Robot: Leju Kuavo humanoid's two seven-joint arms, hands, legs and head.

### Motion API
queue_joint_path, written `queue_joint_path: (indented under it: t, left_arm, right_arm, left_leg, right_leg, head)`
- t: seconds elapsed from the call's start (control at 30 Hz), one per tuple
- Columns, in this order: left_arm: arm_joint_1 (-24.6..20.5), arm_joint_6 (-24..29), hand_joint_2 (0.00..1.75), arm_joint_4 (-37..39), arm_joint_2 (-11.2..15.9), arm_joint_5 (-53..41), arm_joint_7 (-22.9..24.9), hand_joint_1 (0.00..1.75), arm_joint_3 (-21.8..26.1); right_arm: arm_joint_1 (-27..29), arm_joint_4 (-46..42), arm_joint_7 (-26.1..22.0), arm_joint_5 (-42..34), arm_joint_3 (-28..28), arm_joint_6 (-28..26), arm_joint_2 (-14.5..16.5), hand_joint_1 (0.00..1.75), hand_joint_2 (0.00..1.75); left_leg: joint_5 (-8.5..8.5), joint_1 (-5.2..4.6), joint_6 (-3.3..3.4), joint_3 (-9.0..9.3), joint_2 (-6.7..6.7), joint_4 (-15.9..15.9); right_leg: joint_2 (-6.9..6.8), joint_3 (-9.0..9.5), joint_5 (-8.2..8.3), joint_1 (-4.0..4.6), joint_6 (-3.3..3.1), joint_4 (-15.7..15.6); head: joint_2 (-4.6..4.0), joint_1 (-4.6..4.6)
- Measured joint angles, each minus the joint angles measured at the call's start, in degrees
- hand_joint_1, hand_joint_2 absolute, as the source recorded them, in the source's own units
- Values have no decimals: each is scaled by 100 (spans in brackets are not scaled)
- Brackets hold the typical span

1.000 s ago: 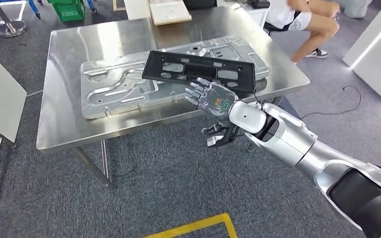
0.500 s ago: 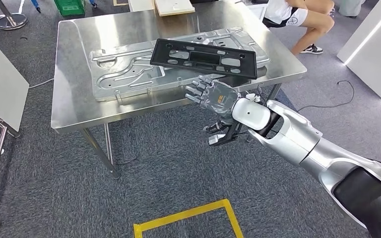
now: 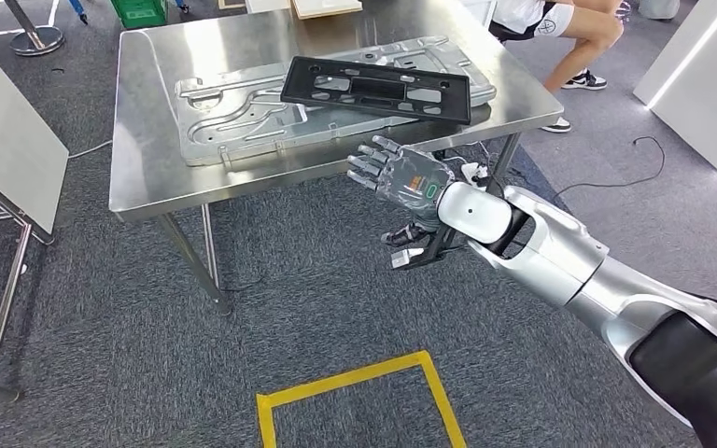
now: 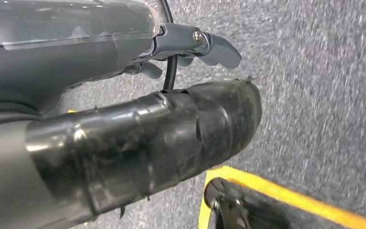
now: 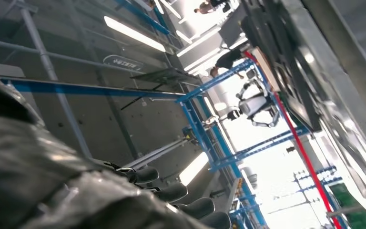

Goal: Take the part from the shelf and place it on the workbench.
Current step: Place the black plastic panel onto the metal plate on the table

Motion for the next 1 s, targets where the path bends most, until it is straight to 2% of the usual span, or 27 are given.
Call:
queue_joint_path:
  t: [0.03,0.07,0.1,0.13,0.17,0.2,0.27,0.3,0.33,0.37,0.47,0.67,0.73,0.77,0.8,0.87,0.9,0.93,1.0]
  left_arm:
    - [-10,-17,0,-1,17,2,-6,0,15]
    - [-19,-26,0,-1,29,-1,-7,0,27]
    - [-28,-28,0,-1,39,-7,-4,0,35]
    - [-32,-28,0,-1,47,-14,-1,0,39]
    - [-33,-28,0,-1,51,-28,2,0,40]
    - [-32,-28,0,-1,53,-41,6,0,41]
    - [-22,-28,0,-1,57,-65,17,0,42]
    - [-19,-28,0,-1,61,-72,22,0,43]
    - [-17,-28,0,-1,64,-77,25,0,43]
    - [-18,-28,0,-1,68,-80,27,0,43]
    - [-18,-30,0,-1,74,-81,33,0,43]
    - [-19,-30,0,-1,86,-112,35,0,43]
    - [-21,-30,0,-1,98,-123,37,0,43]
    - [-21,-30,0,-1,103,-127,37,0,43]
    - [-22,-30,0,-1,107,-131,38,0,43]
    - [-22,-33,0,-1,118,-139,37,0,43]
    - [-23,-36,0,-1,128,-144,37,0,43]
    - [-23,-41,0,-1,139,-150,36,0,43]
    - [-22,-47,0,-1,156,-161,39,0,43]
  right_arm:
    - [-6,15,-3,2,0,-11,23,0,0]
    - [-11,28,-4,3,0,-23,43,0,0]
    - [-20,43,-4,4,0,-36,61,0,0]
    - [-29,59,-4,7,0,-48,76,0,0]
    - [-40,76,-4,8,0,-57,91,0,0]
    - [-52,95,-4,10,0,-62,98,0,0]
    - [-74,131,-8,13,0,-64,107,0,0]
    - [-88,147,-10,14,0,-64,114,0,0]
    - [-106,163,-13,14,0,-64,123,0,0]
    - [-126,179,-15,15,0,-64,133,0,0]
    - [-163,218,-17,16,0,-64,151,0,0]
    - [-167,262,-19,16,0,-64,164,0,0]
    - [-166,267,-18,16,0,-74,170,0,0]
    - [-166,270,-18,16,0,-86,173,0,0]
    - [-164,274,-17,16,0,-106,179,0,0]
    - [-155,286,-13,30,0,-161,194,0,0]
    - [-148,293,-10,47,0,-189,202,0,0]
    - [-140,301,-9,69,0,-211,210,0,0]
    - [-126,314,-9,103,0,-236,222,0,0]
  left_leg:
    - [-41,2,-3,269,-6,-382]
    - [-124,-1,20,437,-12,-658]
    - [-210,-14,69,503,-19,-792]
    - [-217,-22,132,508,-23,-824]
    - [-212,-16,174,487,-21,-831]
    - [-197,-13,208,484,-21,-837]
    - [-162,-17,257,472,-24,-845]
    - [-144,-23,281,461,-26,-845]
    - [-127,-30,302,449,-27,-844]
    - [-110,-36,319,435,-27,-844]
    - [-76,-46,344,405,-29,-844]
    - [-72,-65,349,392,-29,-842]
    - [-74,-70,349,382,-28,-842]
    - [-75,-73,349,376,-28,-841]
    - [-76,-77,350,369,-28,-840]
    - [-79,-89,353,351,-28,-832]
    - [-81,-98,355,340,-27,-825]
    - [-81,-106,357,329,-27,-819]
    - [-79,-115,363,314,-27,-814]
  right_leg:
    - [1,-73,12,-10,38,74]
    - [1,-125,23,-5,76,140]
    - [1,-158,41,7,113,177]
    - [2,-175,37,16,132,197]
    - [4,-179,22,24,96,193]
    - [7,-182,21,26,17,178]
    - [13,-188,71,39,-243,152]
    - [14,-192,125,46,-346,140]
    - [15,-200,171,51,-423,130]
    - [17,-210,201,54,-468,125]
    - [21,-233,275,59,-517,111]
    - [20,-246,297,55,-501,103]
    - [20,-256,296,49,-443,101]
    - [20,-259,294,40,-364,96]
    - [20,-260,292,27,-246,86]
    - [20,-258,292,-5,31,54]
    - [20,-259,296,-17,135,40]
    - [20,-263,301,-25,200,31]
    - [20,-274,311,-30,246,27]
  head:
    - [0,2]
    - [0,4]
    - [0,8]
    - [0,11]
    - [0,13]
    - [0,14]
    - [0,14]
    - [0,13]
    - [0,14]
    - [0,14]
    - [0,14]
    - [0,13]
    - [0,13]
    - [0,13]
    - [0,13]
    - [0,13]
    - [0,13]
    - [0,13]
    - [0,13]
